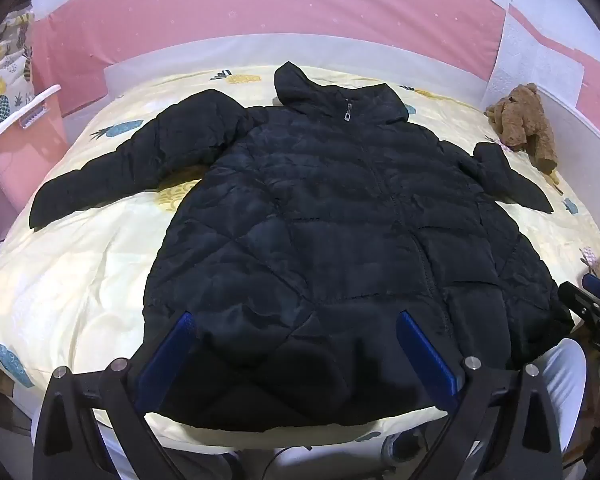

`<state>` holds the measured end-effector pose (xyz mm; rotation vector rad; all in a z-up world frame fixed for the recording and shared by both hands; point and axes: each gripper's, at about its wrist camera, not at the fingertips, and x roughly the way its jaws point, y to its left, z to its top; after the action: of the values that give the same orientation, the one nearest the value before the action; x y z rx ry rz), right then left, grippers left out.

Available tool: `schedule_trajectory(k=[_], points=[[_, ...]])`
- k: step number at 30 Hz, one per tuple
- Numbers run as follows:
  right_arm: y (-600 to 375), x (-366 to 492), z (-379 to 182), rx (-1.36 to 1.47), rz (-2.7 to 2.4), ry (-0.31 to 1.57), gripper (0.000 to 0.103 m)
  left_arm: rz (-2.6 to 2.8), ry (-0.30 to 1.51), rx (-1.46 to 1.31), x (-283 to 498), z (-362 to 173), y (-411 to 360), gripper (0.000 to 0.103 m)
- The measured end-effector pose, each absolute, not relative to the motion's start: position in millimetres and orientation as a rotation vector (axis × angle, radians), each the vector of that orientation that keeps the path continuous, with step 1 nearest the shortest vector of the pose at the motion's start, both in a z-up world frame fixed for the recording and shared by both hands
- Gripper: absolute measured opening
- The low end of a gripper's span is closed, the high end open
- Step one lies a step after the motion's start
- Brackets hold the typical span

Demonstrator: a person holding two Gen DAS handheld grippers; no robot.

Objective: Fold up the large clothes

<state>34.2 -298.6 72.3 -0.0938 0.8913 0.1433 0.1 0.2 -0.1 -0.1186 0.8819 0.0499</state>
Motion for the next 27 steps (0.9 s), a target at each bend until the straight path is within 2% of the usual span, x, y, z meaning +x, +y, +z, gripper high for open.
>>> schedule_trajectory(k=[27], points=[[-294.8,33.7,72.1,-0.1,0.142,0.893,0.085,0.045,0.881,-0.111,-1.7,-1.4,-2.5,0.101]])
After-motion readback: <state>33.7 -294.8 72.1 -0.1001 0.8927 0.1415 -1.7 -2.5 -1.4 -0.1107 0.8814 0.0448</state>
